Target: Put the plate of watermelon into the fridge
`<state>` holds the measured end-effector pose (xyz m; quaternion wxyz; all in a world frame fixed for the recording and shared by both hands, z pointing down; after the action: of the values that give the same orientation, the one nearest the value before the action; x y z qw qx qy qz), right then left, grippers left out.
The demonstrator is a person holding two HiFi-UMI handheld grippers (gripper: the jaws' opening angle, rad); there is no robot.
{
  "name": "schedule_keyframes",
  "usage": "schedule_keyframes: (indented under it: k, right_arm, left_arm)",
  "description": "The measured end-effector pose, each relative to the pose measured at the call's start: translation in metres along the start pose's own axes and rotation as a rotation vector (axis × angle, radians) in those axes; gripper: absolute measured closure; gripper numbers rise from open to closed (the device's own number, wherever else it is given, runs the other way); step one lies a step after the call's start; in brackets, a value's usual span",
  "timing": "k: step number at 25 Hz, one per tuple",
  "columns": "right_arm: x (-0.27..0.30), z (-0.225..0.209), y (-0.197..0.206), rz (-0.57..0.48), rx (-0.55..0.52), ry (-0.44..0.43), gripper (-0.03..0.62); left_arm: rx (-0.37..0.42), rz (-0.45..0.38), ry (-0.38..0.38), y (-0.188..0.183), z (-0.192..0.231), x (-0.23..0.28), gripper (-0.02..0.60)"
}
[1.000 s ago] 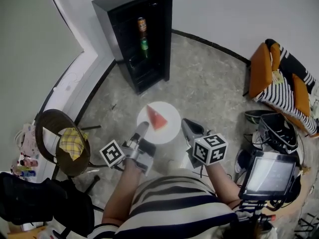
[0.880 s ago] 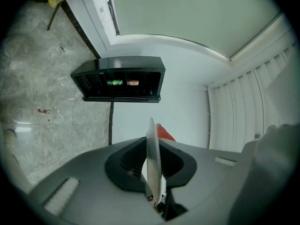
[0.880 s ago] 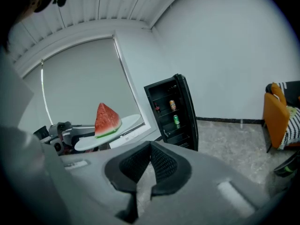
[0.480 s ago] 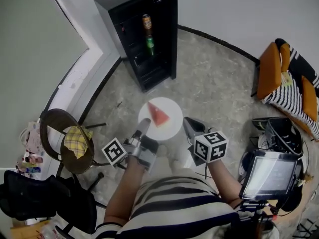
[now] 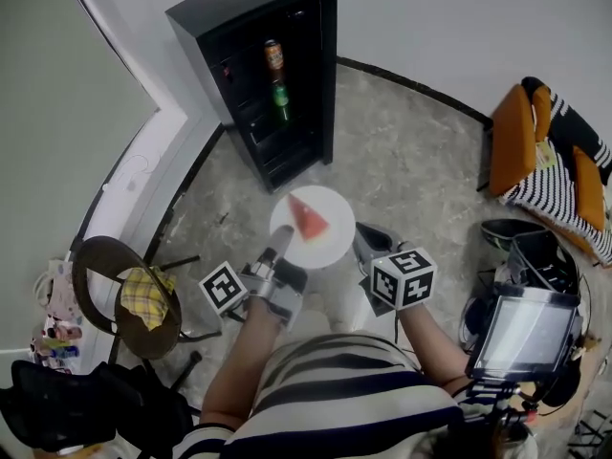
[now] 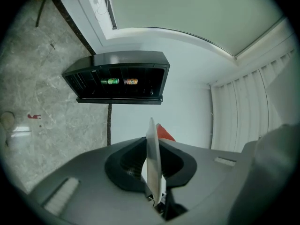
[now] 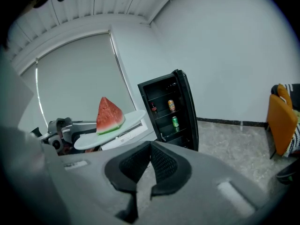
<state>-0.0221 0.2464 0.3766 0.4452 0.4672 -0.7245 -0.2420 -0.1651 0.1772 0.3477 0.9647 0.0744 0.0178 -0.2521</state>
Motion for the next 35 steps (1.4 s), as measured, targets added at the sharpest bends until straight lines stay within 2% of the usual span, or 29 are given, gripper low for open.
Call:
schedule_keyframes:
  k: [5, 10, 18, 25, 35]
  right_arm:
    - [0.025, 0.0, -0.011, -0.007, 0.011, 0.023, 0.595]
    - [0.039, -0.003, -0.014, -0.022, 0.014, 0.058, 0.595]
    - [0.056, -0.02, -0.026, -0.014, 0.023, 0.067, 0.595]
    - [0.088, -0.045, -0.058, 0.012, 0.006, 0.018, 0.595]
    - [0.124, -0.088, -0.109, 0.068, -0.046, -0.063, 0.595]
  left_arm:
    - [-0.001, 0.021, 0.006, -0.025, 0.006, 0.017, 0.545]
    - [0.035, 0.052, 0.018, -0.042, 0.013, 0.026, 0.545]
    - [0.015, 0.04, -0.003, -0.048, 0.028, 0.044, 0.545]
    - [0.016, -0.047, -0.011, -0.063, 0.032, 0.078, 0.545]
    - [0.025, -0.15, -0.034, -0.067, 0.038, 0.135, 0.545]
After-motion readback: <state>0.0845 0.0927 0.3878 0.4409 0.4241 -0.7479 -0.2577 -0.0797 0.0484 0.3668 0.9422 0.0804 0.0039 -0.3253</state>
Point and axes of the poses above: the fingertips, and each gripper's own axes: x forward along the fingers, z to its left, y out of its underside, the point moved 3 cm from there along -x, backward along the fingers, and after that the axes turned 11 degrees about x, right-handed, at the moved point
